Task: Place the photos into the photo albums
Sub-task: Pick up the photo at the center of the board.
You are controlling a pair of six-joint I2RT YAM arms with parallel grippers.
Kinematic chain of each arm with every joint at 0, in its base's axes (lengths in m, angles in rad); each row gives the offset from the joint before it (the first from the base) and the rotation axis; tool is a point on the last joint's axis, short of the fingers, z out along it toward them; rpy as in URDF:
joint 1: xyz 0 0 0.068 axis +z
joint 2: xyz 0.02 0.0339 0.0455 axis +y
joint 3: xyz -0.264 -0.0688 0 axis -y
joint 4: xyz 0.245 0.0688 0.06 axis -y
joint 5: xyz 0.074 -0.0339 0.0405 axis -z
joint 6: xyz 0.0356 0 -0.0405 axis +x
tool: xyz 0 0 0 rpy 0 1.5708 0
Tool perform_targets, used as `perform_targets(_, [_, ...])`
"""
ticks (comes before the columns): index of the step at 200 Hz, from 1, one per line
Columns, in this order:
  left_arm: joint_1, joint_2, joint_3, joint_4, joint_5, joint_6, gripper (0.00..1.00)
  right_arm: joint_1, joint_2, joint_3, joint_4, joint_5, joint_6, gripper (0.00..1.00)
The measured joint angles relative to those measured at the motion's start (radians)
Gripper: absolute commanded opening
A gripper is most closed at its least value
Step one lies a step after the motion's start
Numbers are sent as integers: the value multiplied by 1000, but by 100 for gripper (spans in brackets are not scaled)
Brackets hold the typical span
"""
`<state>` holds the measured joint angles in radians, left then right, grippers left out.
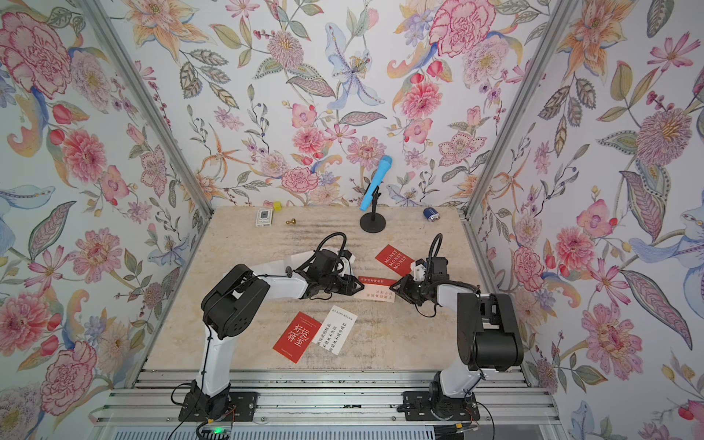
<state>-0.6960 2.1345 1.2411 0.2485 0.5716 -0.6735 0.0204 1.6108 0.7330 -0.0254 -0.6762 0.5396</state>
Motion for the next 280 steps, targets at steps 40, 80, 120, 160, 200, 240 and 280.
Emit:
perform_targets(40, [0,6,0,16,2,-4,45,2,-70,0,8,-63,33,33])
perform_targets(80, [0,6,0,16,2,-7,45,2,-91,0,15,-95,54,34])
perform_targets(120, [0,6,-2,20,2,-7,45,2,-98,1,31,-123,82,34])
perform_targets(160, [0,6,-2,20,2,-7,45,2,-100,4,59,-156,105,34])
perform_targets(200, [0,6,-6,29,2,-8,45,-3,-100,8,98,-205,129,34])
perform_targets(240, [0,6,-9,36,2,-15,45,-3,-99,8,133,-244,158,34])
perform_targets(280, [0,6,-9,37,2,-16,45,-3,-59,7,207,-286,198,34])
